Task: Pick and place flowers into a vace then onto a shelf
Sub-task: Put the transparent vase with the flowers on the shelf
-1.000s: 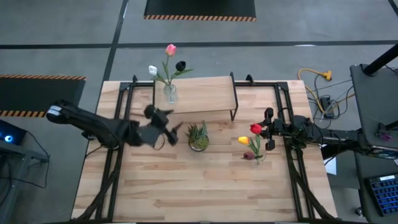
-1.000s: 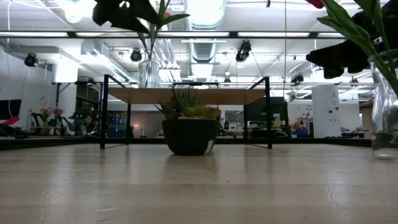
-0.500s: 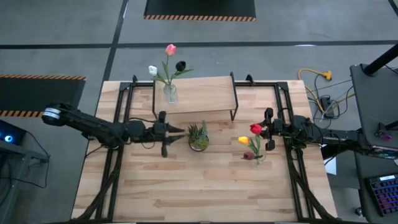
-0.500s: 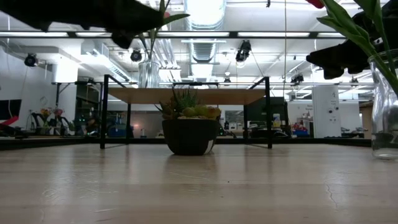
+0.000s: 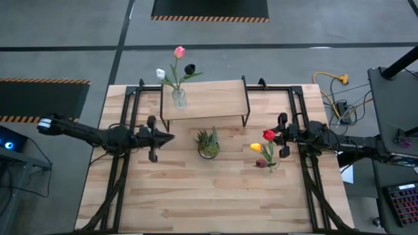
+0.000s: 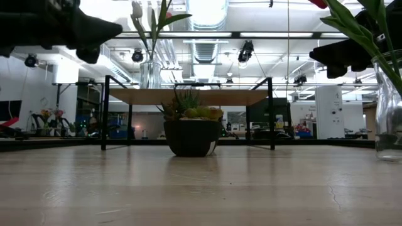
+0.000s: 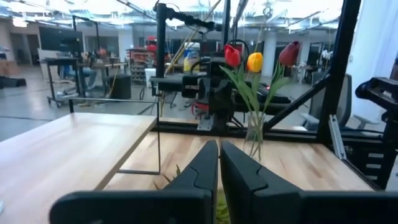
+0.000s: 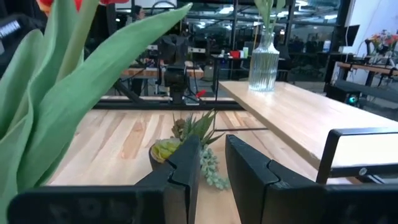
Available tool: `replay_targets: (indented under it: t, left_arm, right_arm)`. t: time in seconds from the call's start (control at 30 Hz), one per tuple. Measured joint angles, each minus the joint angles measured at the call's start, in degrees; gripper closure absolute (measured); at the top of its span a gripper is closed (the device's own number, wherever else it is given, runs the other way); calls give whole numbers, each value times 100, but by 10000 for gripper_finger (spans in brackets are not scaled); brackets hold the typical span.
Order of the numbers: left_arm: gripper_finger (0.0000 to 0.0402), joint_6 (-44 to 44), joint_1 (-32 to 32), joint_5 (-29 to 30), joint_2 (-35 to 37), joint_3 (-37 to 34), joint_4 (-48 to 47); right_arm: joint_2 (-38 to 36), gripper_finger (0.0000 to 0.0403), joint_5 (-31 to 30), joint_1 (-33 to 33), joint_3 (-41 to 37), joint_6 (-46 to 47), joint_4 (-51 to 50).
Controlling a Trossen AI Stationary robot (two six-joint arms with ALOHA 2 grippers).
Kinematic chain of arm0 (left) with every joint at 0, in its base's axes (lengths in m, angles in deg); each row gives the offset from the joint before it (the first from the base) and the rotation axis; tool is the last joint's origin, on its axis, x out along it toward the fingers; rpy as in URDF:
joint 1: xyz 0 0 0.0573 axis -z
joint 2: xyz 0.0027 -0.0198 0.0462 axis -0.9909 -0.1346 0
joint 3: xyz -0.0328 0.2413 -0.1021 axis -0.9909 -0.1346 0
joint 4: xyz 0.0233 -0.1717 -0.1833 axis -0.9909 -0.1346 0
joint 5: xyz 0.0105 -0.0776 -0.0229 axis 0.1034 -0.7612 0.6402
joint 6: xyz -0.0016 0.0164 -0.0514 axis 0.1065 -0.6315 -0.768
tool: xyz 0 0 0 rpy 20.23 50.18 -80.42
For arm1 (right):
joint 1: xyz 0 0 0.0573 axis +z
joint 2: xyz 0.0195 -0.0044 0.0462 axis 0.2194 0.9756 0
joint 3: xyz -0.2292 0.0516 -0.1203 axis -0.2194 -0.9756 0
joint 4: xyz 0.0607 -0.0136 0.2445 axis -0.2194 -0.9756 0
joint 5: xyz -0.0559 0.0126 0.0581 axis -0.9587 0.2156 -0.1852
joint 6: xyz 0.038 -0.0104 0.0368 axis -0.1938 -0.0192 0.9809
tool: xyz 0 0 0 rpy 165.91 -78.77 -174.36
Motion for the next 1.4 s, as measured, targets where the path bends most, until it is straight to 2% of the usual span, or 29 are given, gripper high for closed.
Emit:
replay_targets:
  t: [0.2, 0.33, 0.53, 0.7, 0.8, 0.9, 1.03, 1.23, 1.4]
  left_arm:
    - [401, -1, 0, -2, 555, -508, -11]
    - [401, -22, 0, -2, 716, -737, 25]
    - [402, -98, 0, -7, 673, -701, -135]
    - [402, -98, 0, -7, 665, -737, -142]
    - [402, -98, 0, -7, 651, -734, -144]
    - [402, -98, 0, -7, 639, -731, -144]
    - [402, -98, 0, -7, 639, -737, -146]
    - [402, -98, 0, -7, 639, -735, -146]
    - [402, -195, 0, -7, 637, -737, -146]
  right_arm:
    - [2, 334, -16, 0, 0, 594, -4]
    - [4, 315, -17, 0, 0, 616, -6]
    - [6, 239, -31, 0, 103, 563, -11]
    - [0, 171, -39, -2, 658, 563, -145]
    - [-1, 143, -56, -1, 1219, 389, -783]
    - [4, 130, -212, -2, 1914, 481, -1869]
    - [4, 130, -202, 0, 2752, 874, -3262]
    - [4, 131, -160, 0, 3634, 1013, -4302]
    - [2, 131, 143, 0, 4183, 1385, -5421]
